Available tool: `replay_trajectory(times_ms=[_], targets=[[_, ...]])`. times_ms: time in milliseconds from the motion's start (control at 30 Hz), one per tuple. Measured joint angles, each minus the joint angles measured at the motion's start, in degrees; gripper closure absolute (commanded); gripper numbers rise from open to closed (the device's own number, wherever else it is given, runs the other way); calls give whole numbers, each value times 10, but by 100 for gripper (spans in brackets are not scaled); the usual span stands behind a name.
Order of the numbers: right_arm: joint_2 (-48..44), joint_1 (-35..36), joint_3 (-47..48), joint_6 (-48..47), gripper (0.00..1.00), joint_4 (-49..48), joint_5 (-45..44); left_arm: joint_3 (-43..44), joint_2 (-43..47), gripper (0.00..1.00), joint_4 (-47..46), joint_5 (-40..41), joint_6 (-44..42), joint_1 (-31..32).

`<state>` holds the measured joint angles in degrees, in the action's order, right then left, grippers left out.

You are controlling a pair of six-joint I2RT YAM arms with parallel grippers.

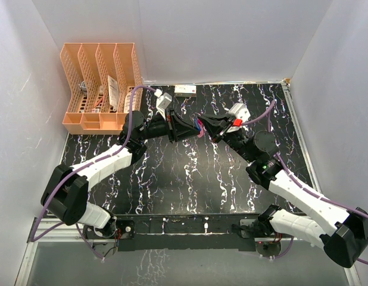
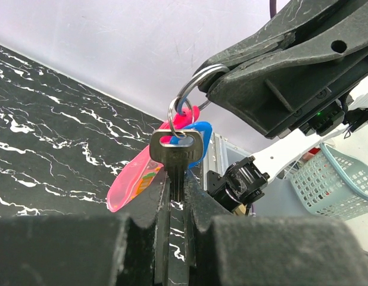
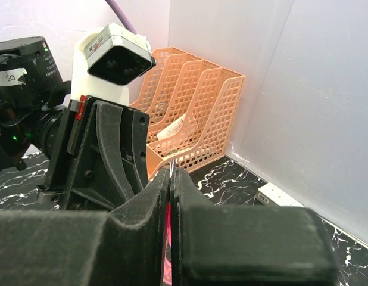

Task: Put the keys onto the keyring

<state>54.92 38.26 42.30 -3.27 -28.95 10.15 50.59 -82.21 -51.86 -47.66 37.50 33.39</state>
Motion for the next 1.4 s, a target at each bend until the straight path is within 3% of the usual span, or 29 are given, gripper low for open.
replay_trajectory(times_ms=[133,367,600,767,1033,1200,1400], targets=[[1,0,0,1,100,0,-4,0,0,94,20,3,-11,0],[12,0,0,4,100,16,-6,-18,19,92,86,34,-62,0],[14,0,0,6,100,3,-11,-19,30,69,107,38,-83,0],[14,0,0,6,100,-7,-17,-19,34,63,139,50,-99,0],[13,0,0,6,100,-9,-23,-60,122,56,193,168,-146,0],[6,0,-5,7,100,-8,-16,-66,184,44,176,234,-176,0],[-15,0,-30,8,100,-3,10,-76,183,44,104,245,-180,0]])
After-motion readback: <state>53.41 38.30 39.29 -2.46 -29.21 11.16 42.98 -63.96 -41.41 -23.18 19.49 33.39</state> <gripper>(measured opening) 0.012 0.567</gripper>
